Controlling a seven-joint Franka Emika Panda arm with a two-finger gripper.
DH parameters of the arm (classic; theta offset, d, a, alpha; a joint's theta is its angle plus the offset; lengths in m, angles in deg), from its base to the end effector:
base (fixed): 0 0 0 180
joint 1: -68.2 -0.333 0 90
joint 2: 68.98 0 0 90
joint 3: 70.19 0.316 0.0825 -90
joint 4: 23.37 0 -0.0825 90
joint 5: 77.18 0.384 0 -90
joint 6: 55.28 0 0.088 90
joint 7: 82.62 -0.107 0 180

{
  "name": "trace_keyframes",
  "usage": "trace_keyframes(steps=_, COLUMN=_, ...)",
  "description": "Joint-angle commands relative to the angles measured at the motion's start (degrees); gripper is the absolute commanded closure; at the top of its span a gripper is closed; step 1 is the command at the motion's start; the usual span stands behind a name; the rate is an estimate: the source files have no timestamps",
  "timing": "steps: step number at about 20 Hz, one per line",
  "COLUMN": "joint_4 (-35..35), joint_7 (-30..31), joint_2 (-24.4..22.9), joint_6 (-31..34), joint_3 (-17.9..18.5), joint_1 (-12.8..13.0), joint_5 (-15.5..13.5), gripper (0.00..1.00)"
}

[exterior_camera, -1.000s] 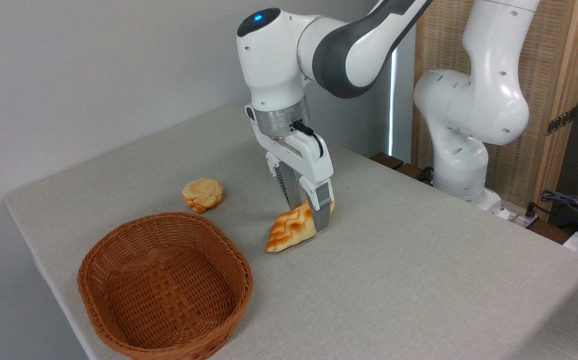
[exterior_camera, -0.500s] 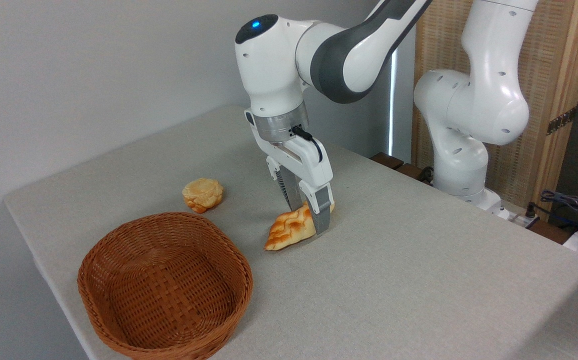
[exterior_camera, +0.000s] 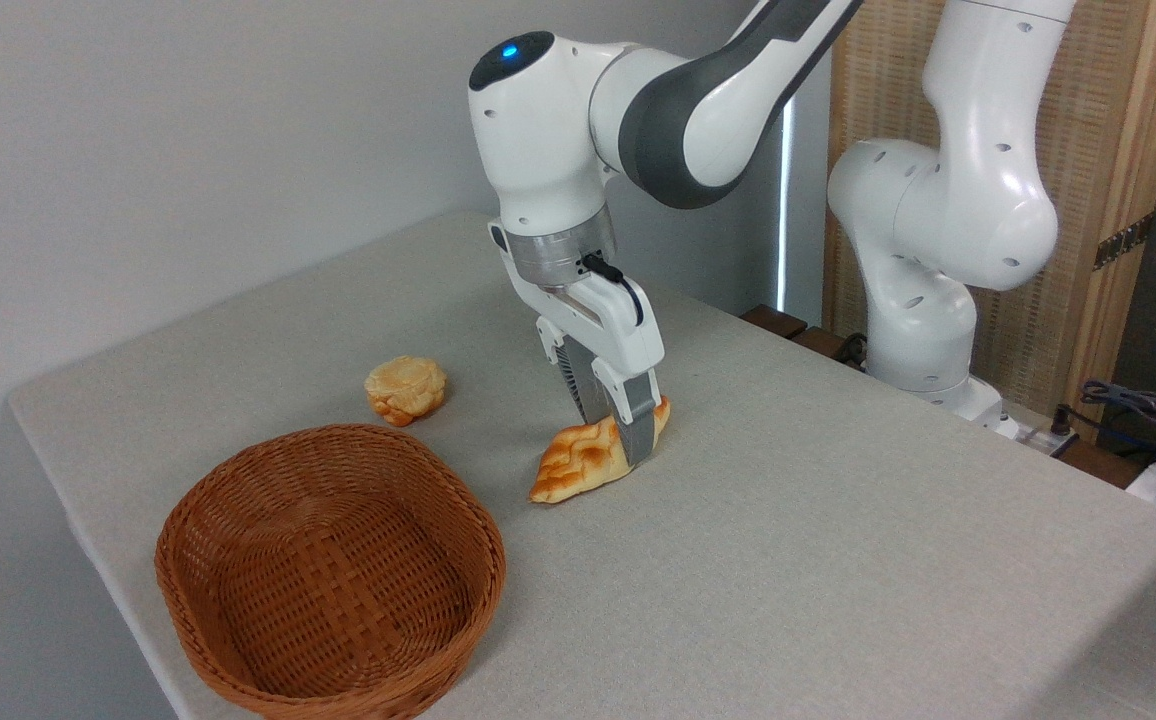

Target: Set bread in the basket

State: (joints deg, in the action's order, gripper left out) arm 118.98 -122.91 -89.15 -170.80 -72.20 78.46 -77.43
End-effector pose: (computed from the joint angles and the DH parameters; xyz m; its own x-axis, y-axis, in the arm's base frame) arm 0.4030 -0.0879 0.4068 0.6066 -0.7894 -0.0940 -0.7871 -0.6130 0.0687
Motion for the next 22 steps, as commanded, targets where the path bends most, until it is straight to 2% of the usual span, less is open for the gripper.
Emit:
trace_keyframes(steps=1, joint_4=0.65, joint_7=-0.93, joint_2=0.74, joint_6=-1.99, joint_3=0.61, joint_1=0.38, joint_5=0.15, gripper=0.65)
trace_keyframes(steps=11, joint_4=0.04, joint_7=-0.85, joint_2=0.83, joint_6=-1.81, joint_3=0.61, joint_1=0.29, joint_5=0.15, gripper=0.68)
trace_keyframes(steps=15, joint_4=-3.03, joint_7=-0.85, joint_2=0.74, joint_6=-0.41, joint_3=0.43, joint_1=0.38, joint_5=0.15, gripper=0.7)
trace_keyframes(steps=22, joint_4=-15.07, joint_7=-3.91, joint_2=3.19, joint_6=10.65, joint_3=1.13, joint_1=0.38, joint_5=0.24, gripper=0.72)
